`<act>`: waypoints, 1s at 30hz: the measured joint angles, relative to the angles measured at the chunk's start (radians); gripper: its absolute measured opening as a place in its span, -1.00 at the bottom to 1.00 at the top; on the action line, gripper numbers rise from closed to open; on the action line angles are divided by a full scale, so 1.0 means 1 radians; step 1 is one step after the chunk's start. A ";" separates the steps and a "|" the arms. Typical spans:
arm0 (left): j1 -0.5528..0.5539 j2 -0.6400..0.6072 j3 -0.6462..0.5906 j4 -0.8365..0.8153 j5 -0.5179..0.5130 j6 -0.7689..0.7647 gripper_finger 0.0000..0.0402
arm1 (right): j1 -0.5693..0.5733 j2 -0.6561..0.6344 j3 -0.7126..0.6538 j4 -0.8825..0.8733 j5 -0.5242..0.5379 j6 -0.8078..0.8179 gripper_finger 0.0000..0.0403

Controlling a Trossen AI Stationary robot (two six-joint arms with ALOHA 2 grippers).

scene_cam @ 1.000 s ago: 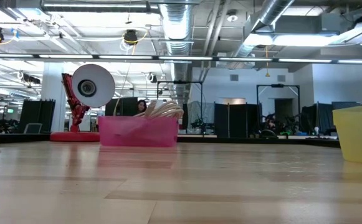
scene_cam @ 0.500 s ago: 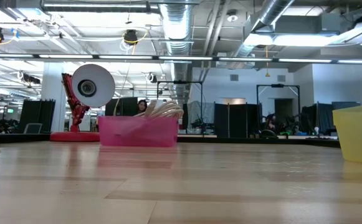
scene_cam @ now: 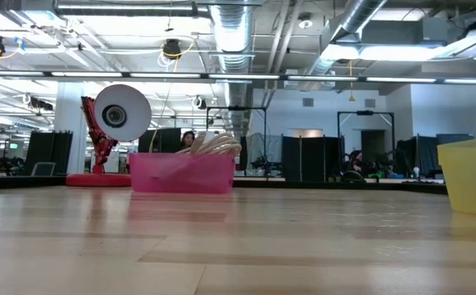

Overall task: Pick & Place USB Port
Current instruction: Return to Home Position

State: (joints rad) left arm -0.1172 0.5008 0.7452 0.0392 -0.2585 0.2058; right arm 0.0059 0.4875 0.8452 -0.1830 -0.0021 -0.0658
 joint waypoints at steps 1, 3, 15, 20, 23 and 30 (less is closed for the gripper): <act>0.005 -0.016 0.000 -0.005 0.000 0.000 -0.98 | -0.003 -0.011 0.000 -0.002 -0.001 0.000 -1.00; 0.009 -0.055 0.000 -0.024 0.001 0.000 -0.98 | -0.008 -0.035 0.000 -0.011 -0.002 0.000 -1.00; 0.008 -0.282 0.000 -0.129 -0.008 0.011 -0.98 | -0.045 -0.148 0.000 -0.079 0.002 0.012 -1.00; 0.008 -0.339 0.000 -0.145 -0.022 0.040 -0.98 | -0.061 -0.216 0.000 -0.114 0.004 0.014 -1.00; 0.008 -0.376 0.000 -0.193 -0.021 0.028 -0.98 | -0.061 -0.265 0.000 -0.141 0.015 0.014 -1.00; 0.008 -0.444 0.000 -0.251 -0.022 -0.009 -0.98 | -0.061 -0.368 0.001 -0.161 0.032 0.014 -1.00</act>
State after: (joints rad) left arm -0.1089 0.0567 0.7448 -0.2123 -0.2802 0.1967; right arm -0.0555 0.1200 0.8459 -0.3442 0.0299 -0.0513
